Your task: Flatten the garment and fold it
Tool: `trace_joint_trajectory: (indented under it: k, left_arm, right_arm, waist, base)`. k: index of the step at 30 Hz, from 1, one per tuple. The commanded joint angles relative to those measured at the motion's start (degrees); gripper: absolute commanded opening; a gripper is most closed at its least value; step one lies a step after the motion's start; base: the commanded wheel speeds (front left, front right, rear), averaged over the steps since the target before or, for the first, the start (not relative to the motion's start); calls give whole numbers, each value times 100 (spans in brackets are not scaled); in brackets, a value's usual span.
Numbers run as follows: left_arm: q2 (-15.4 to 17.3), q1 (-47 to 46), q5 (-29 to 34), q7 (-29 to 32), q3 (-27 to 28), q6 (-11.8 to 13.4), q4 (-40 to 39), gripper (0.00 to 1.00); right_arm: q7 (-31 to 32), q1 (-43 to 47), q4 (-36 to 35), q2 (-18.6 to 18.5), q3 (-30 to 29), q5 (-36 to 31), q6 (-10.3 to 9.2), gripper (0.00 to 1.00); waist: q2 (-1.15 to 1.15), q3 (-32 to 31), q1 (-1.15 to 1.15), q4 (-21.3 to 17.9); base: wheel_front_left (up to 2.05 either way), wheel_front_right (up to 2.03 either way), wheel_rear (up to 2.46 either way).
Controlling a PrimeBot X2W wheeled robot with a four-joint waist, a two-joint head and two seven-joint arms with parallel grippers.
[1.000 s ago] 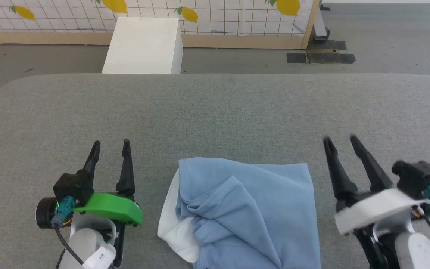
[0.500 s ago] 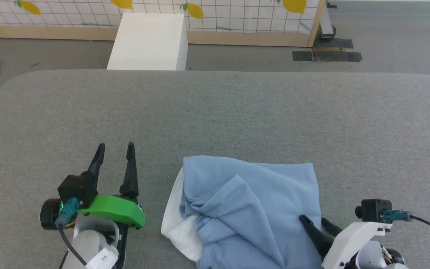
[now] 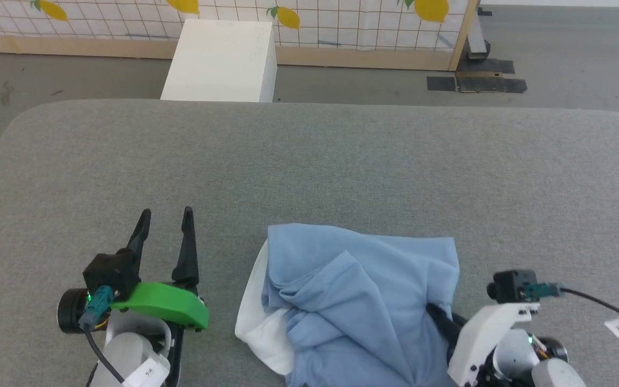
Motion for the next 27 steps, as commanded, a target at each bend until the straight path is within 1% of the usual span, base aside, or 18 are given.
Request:
trace_joint_trajectory:
  k: [1, 5, 9, 11, 13, 14, 17, 20, 24, 27]
  left_arm:
    - [-22, 85, -3, -27, 39, -29, -3, 100]
    - [-19, 124, 4, -27, 91, -7, -54, 100]
    - [-18, 146, 0, -27, 139, 4, -97, 100]
    - [-15, 168, 6, -27, 156, 11, -139, 100]
    - [-12, 181, 20, -27, 171, 22, -189, 100]
    - [-7, 185, 23, -27, 188, 30, -223, 100]
    - [21, 160, 27, -27, 234, 35, -304, 100]
    - [100, 79, 18, -27, 313, 15, -353, 100]
    - [181, -95, 34, -27, 361, -15, -416, 100]
    - [234, -231, 74, -27, 359, -28, -500, 100]
  right_arm:
    - [-73, -200, -141, 17, 25, -361, -8, 0]
    - [49, -561, -742, 17, 165, -1441, -8, 0]
    - [314, -967, -1300, 3, 469, -2609, -8, 0]
    - [415, -1186, -1456, -172, 684, -3019, -8, 0]
    - [498, -1391, -1536, -422, 848, -3179, -8, 0]
    - [548, -1512, -1554, -612, 935, -3246, -8, 0]
    - [603, -1824, -1576, -1077, 1052, -3282, -8, 0]
    - [619, -2112, -1515, -1522, 1052, -3250, -8, 0]
    - [611, -2411, -1313, -2008, 966, -3184, -8, 0]
    - [601, -2589, -1074, -2283, 835, -3163, -8, 0]
  waist:
    - [0, -7, 0, -46]
    - [0, -11, 0, -199]
    - [0, 10, 0, -402]
    - [0, 39, 0, -547]
    - [0, 75, 0, -700]
    - [0, 107, 0, -802]
    - [0, 208, 0, -1068]
    - [0, 361, 0, -1401]
    - [0, 596, 0, -1767]
    - [0, 825, 0, -1975]
  base:
    - [0, 0, 0]
    - [0, 0, 0]
    - [0, 0, 0]
    - [0, 0, 0]
    - [0, 0, 0]
    - [0, 0, 0]
    - [0, 0, 0]
    - [0, 0, 0]
    - [0, 0, 0]
    - [0, 0, 0]
